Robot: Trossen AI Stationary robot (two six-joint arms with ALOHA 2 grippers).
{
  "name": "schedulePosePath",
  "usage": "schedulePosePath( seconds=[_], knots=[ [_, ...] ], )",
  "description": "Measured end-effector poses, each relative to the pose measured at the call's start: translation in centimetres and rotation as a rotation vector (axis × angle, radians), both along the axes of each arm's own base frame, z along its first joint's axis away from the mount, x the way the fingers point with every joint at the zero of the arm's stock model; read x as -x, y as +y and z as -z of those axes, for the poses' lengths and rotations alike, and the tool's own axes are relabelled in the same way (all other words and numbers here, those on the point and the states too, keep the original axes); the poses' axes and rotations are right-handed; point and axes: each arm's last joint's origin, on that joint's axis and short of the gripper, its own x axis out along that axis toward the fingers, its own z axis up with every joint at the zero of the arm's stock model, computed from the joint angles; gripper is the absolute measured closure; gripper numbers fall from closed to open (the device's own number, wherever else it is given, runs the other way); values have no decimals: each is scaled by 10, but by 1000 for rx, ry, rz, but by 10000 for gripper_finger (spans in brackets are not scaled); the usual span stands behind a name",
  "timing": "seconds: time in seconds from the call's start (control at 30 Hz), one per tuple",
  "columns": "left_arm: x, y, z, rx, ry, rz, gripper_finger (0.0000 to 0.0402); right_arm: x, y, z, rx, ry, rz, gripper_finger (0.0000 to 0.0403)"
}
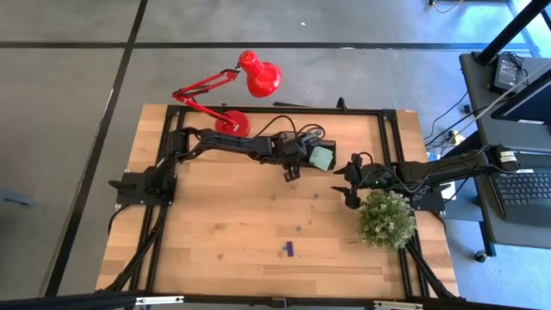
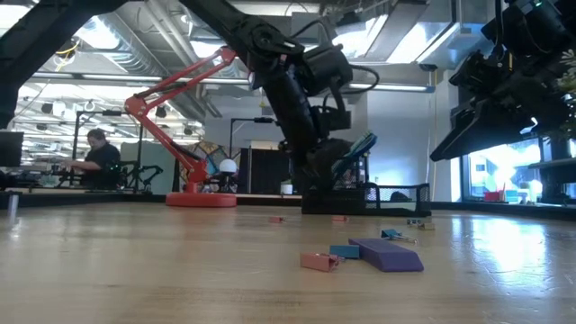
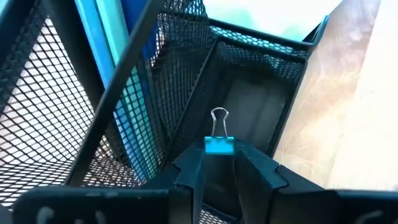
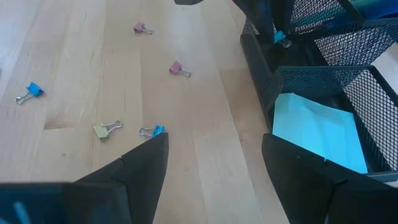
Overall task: Pick and place office supplies into organizer
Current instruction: Put the blue binder clip into the black desk organizer, then put the pink binder clip into the black desk organizer
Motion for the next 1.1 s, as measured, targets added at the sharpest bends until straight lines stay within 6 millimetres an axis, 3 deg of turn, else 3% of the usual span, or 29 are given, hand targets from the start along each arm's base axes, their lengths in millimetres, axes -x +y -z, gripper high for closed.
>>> schedulePosePath(
  seconds=[0.37, 0.53, 0.7, 0.83, 1.1],
  knots=[
    [1, -4, -7, 5, 43, 39, 283, 0, 0, 0, 0, 0, 0, 140],
    [5, -20, -32, 30, 104, 88, 277, 0, 0, 1, 1, 7, 0, 140],
    [14, -45, -50, 175, 161, 149, 276, 1, 0, 2, 1, 21, 1, 140],
    [22, -64, -51, 324, 195, 39, 276, 1, 0, 2, 3, 21, -1, 140],
    [25, -92, -49, 388, 173, -177, 276, 1, 0, 1, 40, 22, -27, 140]
  ],
)
